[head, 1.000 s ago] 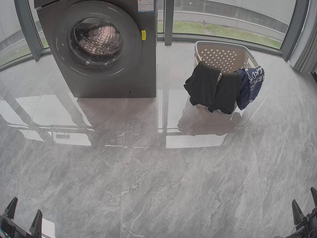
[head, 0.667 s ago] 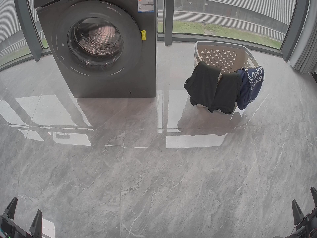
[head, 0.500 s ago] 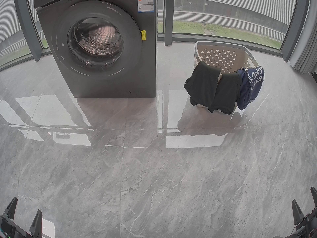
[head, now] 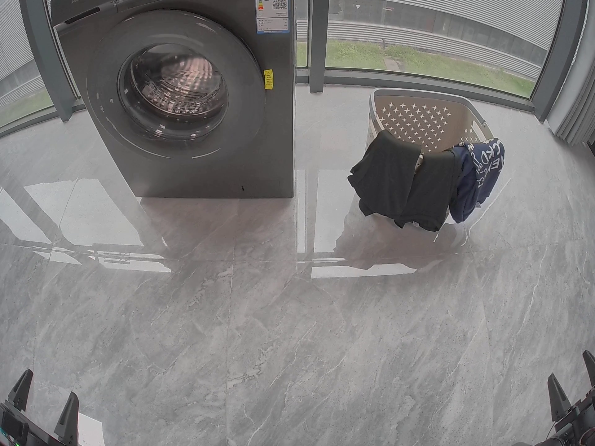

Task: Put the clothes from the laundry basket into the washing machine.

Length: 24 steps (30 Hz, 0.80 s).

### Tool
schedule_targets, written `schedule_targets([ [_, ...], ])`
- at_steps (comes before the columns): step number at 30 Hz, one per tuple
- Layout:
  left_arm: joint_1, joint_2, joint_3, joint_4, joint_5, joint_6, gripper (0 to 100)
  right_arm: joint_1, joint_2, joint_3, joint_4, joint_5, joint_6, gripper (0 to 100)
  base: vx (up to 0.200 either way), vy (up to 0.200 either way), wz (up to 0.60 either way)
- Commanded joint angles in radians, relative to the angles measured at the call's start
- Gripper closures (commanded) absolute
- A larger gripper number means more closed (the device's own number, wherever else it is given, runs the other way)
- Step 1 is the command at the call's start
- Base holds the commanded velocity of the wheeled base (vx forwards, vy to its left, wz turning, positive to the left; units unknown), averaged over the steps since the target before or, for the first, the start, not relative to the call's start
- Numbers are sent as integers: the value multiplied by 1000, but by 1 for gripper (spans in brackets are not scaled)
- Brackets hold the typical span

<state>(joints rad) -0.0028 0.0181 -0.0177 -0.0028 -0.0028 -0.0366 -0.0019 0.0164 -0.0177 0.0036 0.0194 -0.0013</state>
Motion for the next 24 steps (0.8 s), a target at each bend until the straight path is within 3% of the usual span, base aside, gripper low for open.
schedule_targets([
  [1,0,-7,18,0,0,0,0,0,-13,16,-1,1,0,0,0,0,-600],
  [5,0,-7,16,0,0,1,0,-1,-13,16,-1,-2,1,0,0,0,-300],
  [24,0,-7,16,0,0,1,0,0,-13,16,-1,-2,1,0,200,0,0],
])
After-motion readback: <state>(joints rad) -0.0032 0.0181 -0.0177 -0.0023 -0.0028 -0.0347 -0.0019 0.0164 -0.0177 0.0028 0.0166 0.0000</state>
